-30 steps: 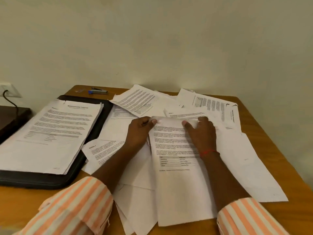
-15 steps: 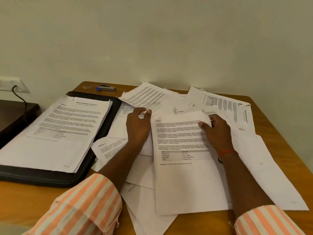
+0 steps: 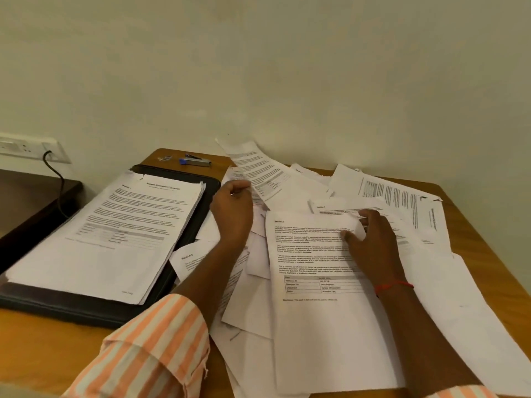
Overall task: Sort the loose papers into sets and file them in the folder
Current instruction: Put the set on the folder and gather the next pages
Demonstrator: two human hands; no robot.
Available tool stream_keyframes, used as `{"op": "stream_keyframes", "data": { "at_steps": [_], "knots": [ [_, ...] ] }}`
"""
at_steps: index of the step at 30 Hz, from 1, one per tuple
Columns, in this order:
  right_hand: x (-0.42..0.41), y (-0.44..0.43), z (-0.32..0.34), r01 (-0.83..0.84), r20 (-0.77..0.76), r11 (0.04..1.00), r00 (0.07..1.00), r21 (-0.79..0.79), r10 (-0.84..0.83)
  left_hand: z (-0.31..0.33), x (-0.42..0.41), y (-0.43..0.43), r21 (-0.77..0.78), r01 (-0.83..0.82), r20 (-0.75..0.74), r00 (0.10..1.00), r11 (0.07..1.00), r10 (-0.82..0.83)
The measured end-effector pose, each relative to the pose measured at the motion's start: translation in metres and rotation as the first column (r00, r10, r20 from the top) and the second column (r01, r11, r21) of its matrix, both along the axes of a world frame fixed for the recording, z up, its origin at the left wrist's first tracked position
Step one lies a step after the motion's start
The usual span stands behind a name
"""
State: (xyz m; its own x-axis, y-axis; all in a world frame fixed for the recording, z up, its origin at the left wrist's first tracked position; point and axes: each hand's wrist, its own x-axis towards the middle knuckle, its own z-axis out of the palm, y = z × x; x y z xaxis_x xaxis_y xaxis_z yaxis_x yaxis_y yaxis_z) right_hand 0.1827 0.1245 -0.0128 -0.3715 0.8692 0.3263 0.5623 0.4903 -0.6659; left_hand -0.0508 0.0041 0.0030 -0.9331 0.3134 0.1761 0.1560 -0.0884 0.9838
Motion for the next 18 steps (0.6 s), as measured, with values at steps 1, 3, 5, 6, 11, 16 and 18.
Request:
{"op": "stream_keyframes", "data": {
  "at_steps": [1,3,5,6,11,16,18],
  "knots": [
    [-0.001,-0.001,0.001,0.002,-0.003,1.000,1.000,0.000,-0.002,-0.001,-0.005,0.001,0.024,0.021,0.060,0.998,0.999,-0.022],
    [-0.001,-0.003,0.000,-0.001,-0.002,1.000,1.000,-0.001,0.001,-0.007,-0.006,0.004,-0.016,0.114,0.136,0.985,0.993,-0.111],
    [-0.002,-0.004,-0.001,-0.011,0.006,1.000,1.000,-0.024,0.011,-0.015,0.000,0.007,-0.081,0.225,0.127,0.969,0.971,-0.214],
    [-0.002,-0.004,0.000,-0.017,0.014,0.999,1.000,-0.040,0.018,-0.016,0.004,0.009,-0.107,0.260,0.104,0.963,0.960,-0.249],
    [-0.005,-0.004,-0.001,-0.043,0.055,0.997,0.997,-0.058,0.047,-0.020,0.001,0.015,-0.207,0.234,0.130,0.969,0.950,-0.210],
    [-0.005,-0.003,-0.003,-0.047,0.061,0.997,0.997,-0.068,0.051,-0.009,0.004,0.006,-0.164,0.082,-0.135,0.985,0.983,-0.105],
    [-0.005,-0.003,-0.003,-0.043,0.058,0.997,0.997,-0.068,0.047,0.006,0.009,0.000,-0.127,-0.029,-0.474,0.880,0.991,-0.035]
  ]
}}
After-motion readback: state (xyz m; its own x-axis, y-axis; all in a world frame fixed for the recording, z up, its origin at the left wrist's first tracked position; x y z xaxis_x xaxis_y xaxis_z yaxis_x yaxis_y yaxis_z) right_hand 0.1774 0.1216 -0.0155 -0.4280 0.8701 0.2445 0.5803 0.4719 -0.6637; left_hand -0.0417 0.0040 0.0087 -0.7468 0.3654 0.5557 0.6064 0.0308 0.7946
